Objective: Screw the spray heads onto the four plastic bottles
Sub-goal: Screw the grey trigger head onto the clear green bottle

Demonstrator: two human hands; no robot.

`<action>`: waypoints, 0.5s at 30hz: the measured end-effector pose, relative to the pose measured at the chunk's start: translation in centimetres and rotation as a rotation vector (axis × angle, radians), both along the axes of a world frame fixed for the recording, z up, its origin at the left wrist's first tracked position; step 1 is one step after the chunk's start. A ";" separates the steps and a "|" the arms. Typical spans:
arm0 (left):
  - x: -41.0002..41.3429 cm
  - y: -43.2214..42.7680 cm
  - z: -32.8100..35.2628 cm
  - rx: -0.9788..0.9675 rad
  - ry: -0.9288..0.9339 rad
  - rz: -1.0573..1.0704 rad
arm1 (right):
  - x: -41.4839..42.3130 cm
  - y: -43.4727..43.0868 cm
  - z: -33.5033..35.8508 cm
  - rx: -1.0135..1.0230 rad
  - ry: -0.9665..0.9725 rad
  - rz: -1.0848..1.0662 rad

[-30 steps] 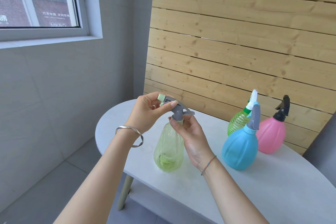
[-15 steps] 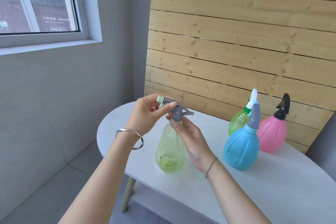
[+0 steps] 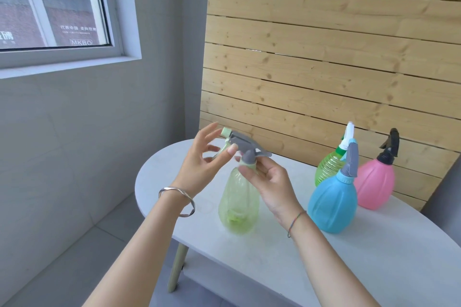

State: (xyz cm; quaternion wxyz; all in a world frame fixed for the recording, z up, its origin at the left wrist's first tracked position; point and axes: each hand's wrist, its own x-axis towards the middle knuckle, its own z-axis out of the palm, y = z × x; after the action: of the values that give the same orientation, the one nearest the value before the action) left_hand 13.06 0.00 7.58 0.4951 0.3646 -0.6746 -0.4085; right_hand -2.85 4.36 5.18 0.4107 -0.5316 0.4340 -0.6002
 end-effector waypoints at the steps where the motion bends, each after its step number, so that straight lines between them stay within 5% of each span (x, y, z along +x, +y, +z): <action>1: 0.2 0.0 -0.6 0.062 -0.042 -0.029 | -0.3 0.0 0.3 -0.010 -0.045 -0.042; 7: -0.7 1.1 -3.3 0.190 -0.417 -0.255 | -1.5 0.1 2.1 0.012 -0.238 -0.149; 15: -0.6 1.8 -2.0 0.278 -0.227 -0.518 | -3.2 1.5 3.8 0.030 -0.174 0.143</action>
State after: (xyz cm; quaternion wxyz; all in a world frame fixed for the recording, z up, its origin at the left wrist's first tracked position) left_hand 12.48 1.84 5.62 0.2416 0.2878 -0.7337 -0.5661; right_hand -6.01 5.86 9.03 0.4967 -0.5008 0.3667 -0.6067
